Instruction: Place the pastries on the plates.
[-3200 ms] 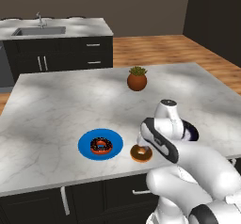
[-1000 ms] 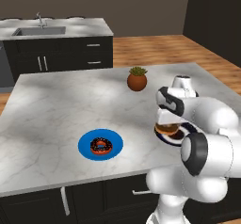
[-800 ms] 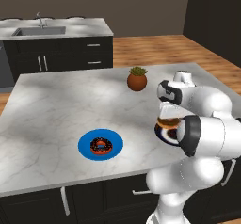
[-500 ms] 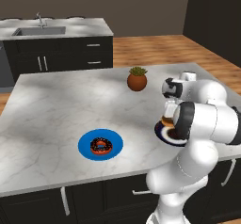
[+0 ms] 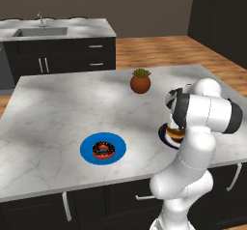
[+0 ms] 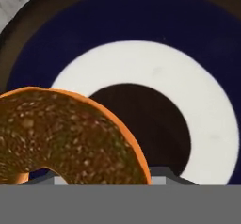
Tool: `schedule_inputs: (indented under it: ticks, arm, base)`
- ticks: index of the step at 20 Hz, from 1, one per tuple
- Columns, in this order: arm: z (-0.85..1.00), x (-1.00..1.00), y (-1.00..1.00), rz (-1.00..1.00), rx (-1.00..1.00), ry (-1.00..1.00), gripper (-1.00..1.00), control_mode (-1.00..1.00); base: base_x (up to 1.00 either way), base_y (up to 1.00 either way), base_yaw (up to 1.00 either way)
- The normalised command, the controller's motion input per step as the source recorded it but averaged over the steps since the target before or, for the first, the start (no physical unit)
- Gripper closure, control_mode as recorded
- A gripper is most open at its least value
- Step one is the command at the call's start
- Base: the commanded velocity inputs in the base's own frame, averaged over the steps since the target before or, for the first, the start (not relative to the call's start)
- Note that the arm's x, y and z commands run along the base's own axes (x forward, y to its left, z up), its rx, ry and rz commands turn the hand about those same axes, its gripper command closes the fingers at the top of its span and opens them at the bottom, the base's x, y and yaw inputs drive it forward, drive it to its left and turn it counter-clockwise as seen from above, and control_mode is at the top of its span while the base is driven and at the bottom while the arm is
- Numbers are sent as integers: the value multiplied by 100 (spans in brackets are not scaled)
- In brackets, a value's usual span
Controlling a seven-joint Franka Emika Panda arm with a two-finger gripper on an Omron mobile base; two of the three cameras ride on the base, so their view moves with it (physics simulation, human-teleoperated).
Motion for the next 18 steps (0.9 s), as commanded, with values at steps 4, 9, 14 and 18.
schedule_inputs:
  ticks: [4,9,14,18]
  arm:
    - [-50,18,-47,5,0,0,100,-100]
    - [-49,0,-11,4,0,0,-100,-100]
    - [16,-8,-4,1,0,-8,-100,-100]
    - [34,-5,0,0,0,-12,-100,-100]
  base:
    - [0,0,0]
    - [0,0,0]
    - [0,0,0]
    - [0,0,0]
